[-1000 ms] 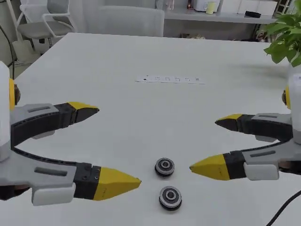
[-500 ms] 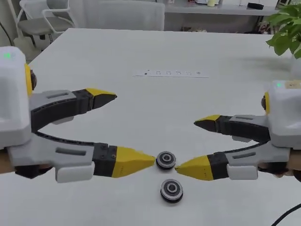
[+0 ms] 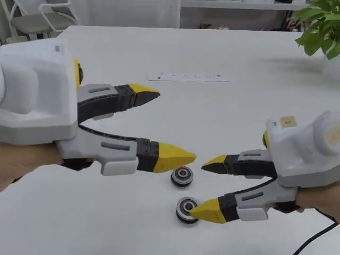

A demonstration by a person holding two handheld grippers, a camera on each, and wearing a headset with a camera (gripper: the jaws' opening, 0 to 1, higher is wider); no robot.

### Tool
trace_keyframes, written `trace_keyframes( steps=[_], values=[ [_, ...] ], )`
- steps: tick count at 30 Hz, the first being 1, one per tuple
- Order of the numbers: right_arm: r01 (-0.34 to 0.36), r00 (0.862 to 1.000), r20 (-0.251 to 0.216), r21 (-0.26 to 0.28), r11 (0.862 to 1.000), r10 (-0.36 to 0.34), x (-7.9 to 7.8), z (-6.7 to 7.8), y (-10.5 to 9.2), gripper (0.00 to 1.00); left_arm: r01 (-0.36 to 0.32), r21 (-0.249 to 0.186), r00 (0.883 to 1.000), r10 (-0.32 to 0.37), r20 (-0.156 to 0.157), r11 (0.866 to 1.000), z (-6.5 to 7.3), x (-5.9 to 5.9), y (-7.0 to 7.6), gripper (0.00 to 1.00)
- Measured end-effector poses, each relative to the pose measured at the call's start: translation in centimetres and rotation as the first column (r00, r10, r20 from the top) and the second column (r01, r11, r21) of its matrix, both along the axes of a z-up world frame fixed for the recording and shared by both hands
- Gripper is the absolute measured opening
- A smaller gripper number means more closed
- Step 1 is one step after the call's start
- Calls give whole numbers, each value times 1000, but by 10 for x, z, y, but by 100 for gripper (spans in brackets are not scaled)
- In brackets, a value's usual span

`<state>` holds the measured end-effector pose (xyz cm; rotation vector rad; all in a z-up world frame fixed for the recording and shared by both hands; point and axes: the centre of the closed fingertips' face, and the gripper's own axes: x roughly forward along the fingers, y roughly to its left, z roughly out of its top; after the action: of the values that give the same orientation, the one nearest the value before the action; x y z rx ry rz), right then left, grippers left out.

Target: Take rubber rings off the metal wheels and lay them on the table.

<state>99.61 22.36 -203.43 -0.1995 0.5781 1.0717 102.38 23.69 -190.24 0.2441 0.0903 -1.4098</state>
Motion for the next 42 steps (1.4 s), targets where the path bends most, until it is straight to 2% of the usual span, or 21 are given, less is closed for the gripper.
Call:
trace_keyframes(
  steps=[3, 4, 7, 10, 11, 13, 15, 16, 19, 22, 26, 28, 30, 32, 35, 37, 39, 42],
  values=[
    [-44, 999, -5, -56, 997, 43, -8, -13, 3, 53, 29, -14, 999, -28, 39, 999, -7, -2, -8, 69],
    [-51, 999, -10, -74, 996, 51, -9, -17, 3, 51, 35, -9, 999, -35, 40, 999, -11, -2, -9, 67],
    [-65, 998, -12, -100, 993, 65, -11, -23, 4, 50, 51, 31, 997, -53, 53, 998, -28, -4, -14, 64],
    [-70, 998, -11, -130, 989, 70, -12, -29, 2, 46, 55, 63, 997, -58, 54, 996, -47, -4, -16, 61],
    [-67, 998, -10, -139, 988, 66, -11, -30, 1, 44, 56, 70, 997, -59, 50, 996, -52, -4, -17, 59],
    [-57, 998, -7, -148, 987, 56, -9, -31, -1, 44, 55, 102, 998, -58, 21, 993, -69, -6, -17, 55],
    [-56, 998, -17, -149, 987, 54, -10, -33, -2, 41, 52, 110, 999, -53, 8, 993, -80, -9, -18, 53],
    [-59, 998, -19, -159, 985, 57, -11, -35, -3, 39, 60, 130, 998, -61, 1, 990, -88, -13, -19, 52],
    [-60, 998, -21, -169, 984, 57, -11, -37, -4, 35, 75, 169, 997, -76, 2, 983, -102, -19, -19, 48],
    [-57, 998, -24, -174, 983, 53, -11, -38, -5, 32, 94, 194, 995, -88, -37, 977, -118, -24, -20, 40],
    [-49, 998, -35, -185, 982, 43, -11, -42, -7, 29, 93, 213, 995, -83, -53, 973, -130, -22, -24, 37],
    [-46, 999, -38, -186, 981, 39, -12, -43, -7, 27, 77, 210, 995, -61, -82, 975, -133, -21, -24, 36],
    [-41, 999, -41, -185, 982, 34, -11, -44, -7, 24, 82, 224, 995, -65, -81, 971, -137, -23, -24, 32],
    [-35, 998, -51, -183, 982, 26, -11, -44, -7, 23, 90, 266, 995, -75, -67, 960, -145, -26, -20, 27],
    [-35, 998, -52, -183, 983, 26, -11, -45, -8, 20, 87, 262, 994, -65, -90, 961, -148, -26, -20, 19],
    [-25, 998, -54, -178, 984, 16, -10, -45, -8, 18, 88, 271, 993, -64, -97, 959, -151, -26, -20, 19],
    [-21, 998, -56, -178, 984, 11, -9, -46, -8, 17, 85, 282, 994, -63, -89, 955, -154, -26, -20, 18],
    [-16, 998, -58, -182, 983, 5, -9, -47, -10, 15, 77, 305, 994, -49, -101, 949, -160, -25, -19, 16]
  ],
)
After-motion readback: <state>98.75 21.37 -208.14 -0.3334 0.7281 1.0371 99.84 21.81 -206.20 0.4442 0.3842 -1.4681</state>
